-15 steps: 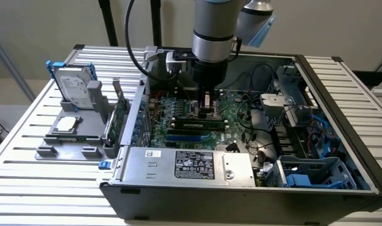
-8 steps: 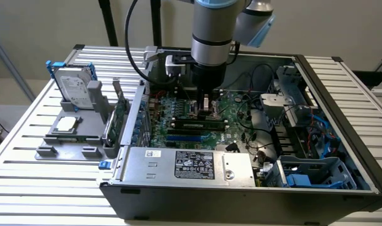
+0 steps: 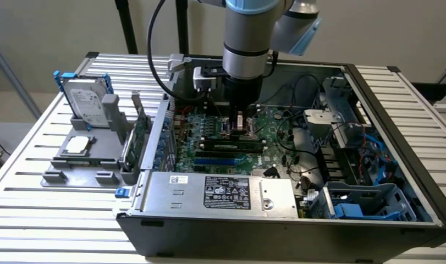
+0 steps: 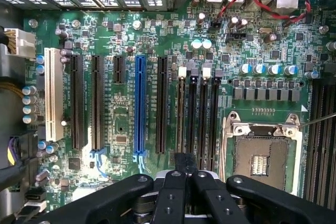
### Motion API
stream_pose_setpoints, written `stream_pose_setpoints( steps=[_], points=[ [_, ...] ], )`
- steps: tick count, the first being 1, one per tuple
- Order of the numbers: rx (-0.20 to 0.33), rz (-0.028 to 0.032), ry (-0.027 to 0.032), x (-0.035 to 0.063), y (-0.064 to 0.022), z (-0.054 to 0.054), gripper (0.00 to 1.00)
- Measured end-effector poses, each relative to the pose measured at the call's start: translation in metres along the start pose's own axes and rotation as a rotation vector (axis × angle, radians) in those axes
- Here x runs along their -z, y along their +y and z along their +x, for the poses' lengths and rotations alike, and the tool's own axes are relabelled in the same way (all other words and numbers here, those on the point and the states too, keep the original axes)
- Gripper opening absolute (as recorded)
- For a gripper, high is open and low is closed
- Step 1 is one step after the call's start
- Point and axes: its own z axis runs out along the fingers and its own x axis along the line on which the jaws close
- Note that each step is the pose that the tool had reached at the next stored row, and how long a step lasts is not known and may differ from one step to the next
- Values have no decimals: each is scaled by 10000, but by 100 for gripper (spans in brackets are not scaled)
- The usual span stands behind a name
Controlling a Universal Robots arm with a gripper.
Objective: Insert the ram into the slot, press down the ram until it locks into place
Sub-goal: 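Press down the ram until it locks into place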
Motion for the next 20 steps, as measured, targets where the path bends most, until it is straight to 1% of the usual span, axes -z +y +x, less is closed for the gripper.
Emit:
stream_pose_setpoints(
  steps=[4,6,8,9,11,13,15,20],
  points=[
    [79,2,2,-17,-1,-12,11],
    [100,-9,3,-18,-5,-13,11],
    [112,-45,1,-18,-12,-14,11],
    [115,-69,1,-18,-22,-14,11],
    [119,-137,0,-18,-55,-12,11],
    [122,-175,2,-18,-75,-11,11],
    [121,-187,2,-25,-76,-9,11],
    [122,-193,9,-52,-76,-5,11]
  ],
)
